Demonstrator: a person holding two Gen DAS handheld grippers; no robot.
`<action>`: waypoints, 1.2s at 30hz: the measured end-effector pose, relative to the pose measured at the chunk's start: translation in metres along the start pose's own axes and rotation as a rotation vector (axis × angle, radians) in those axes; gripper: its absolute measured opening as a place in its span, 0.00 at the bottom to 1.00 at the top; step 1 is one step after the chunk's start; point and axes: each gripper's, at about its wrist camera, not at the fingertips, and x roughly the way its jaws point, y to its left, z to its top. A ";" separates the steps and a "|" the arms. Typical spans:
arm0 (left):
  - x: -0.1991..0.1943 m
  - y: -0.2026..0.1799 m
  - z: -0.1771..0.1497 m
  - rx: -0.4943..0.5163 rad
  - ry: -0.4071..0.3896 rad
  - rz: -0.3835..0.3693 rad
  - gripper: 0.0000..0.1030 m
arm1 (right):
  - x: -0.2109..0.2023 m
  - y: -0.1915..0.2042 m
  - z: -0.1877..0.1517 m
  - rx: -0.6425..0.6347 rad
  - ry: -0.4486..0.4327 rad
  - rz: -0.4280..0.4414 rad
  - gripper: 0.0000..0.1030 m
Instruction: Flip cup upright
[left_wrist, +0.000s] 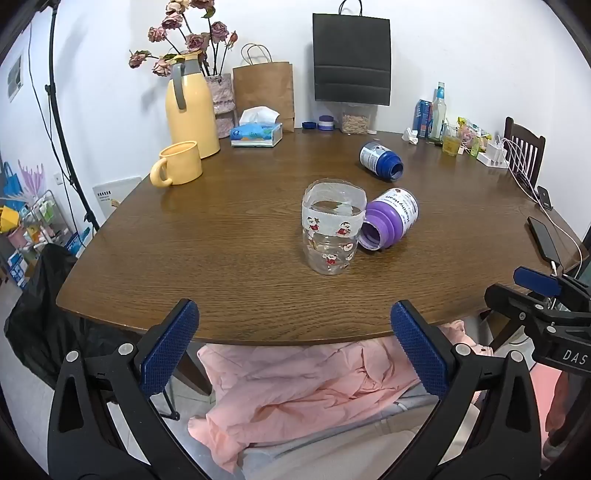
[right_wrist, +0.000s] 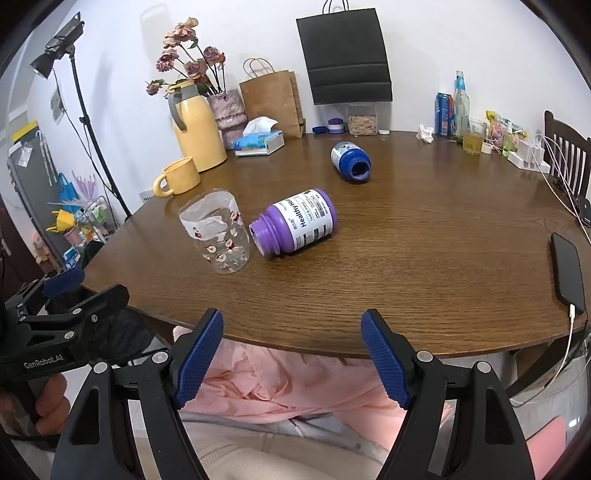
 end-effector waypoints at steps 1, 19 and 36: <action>0.000 0.000 0.000 -0.002 0.000 -0.002 1.00 | 0.000 0.000 0.000 0.001 -0.001 0.001 0.79; 0.000 0.000 0.000 0.001 -0.001 0.000 1.00 | 0.001 0.000 -0.002 0.001 0.004 0.001 0.79; 0.005 0.003 -0.003 -0.001 -0.001 0.000 1.00 | -0.001 0.003 0.001 -0.004 -0.006 0.001 0.79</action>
